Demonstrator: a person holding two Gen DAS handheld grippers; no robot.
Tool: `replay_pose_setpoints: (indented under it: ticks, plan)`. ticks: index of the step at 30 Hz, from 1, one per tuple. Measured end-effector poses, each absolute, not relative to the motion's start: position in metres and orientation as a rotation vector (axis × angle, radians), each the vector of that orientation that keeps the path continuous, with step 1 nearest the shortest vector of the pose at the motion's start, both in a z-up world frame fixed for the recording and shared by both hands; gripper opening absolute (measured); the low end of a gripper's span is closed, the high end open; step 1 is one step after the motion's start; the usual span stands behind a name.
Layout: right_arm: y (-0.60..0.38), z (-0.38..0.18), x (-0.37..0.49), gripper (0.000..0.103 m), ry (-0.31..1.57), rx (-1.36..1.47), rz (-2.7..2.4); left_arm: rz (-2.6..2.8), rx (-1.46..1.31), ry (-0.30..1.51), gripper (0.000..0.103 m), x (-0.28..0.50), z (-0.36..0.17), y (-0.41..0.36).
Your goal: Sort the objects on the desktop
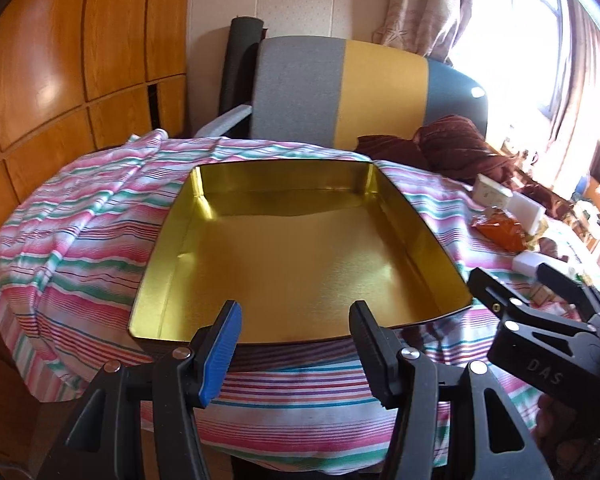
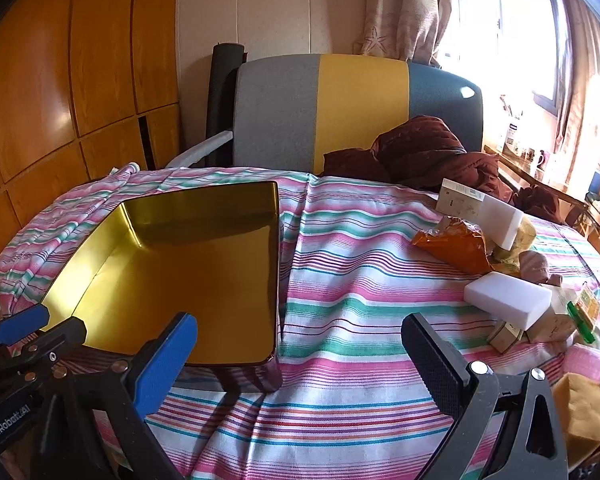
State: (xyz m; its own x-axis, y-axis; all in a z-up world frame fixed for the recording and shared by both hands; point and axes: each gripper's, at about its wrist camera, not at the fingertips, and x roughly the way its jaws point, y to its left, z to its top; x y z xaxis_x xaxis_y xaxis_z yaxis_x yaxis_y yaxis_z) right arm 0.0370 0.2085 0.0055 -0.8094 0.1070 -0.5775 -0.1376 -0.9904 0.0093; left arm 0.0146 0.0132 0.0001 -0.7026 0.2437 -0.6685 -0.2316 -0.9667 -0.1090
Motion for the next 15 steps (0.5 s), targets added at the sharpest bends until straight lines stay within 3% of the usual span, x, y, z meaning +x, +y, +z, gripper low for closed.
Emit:
replay_pose_setpoints:
  ticks: [10, 15]
  plan:
    - [0.255, 0.023, 0.079, 0.103, 0.131, -0.729, 2.919, 2.482, -1.033, -0.052, 0.059, 0.023, 0.001, 0.04]
    - [0.308, 0.041, 0.121, 0.103, 0.179, -0.593, 2.866, 2.341, -1.076, -0.166, 0.072, 0.018, 0.0, 0.054]
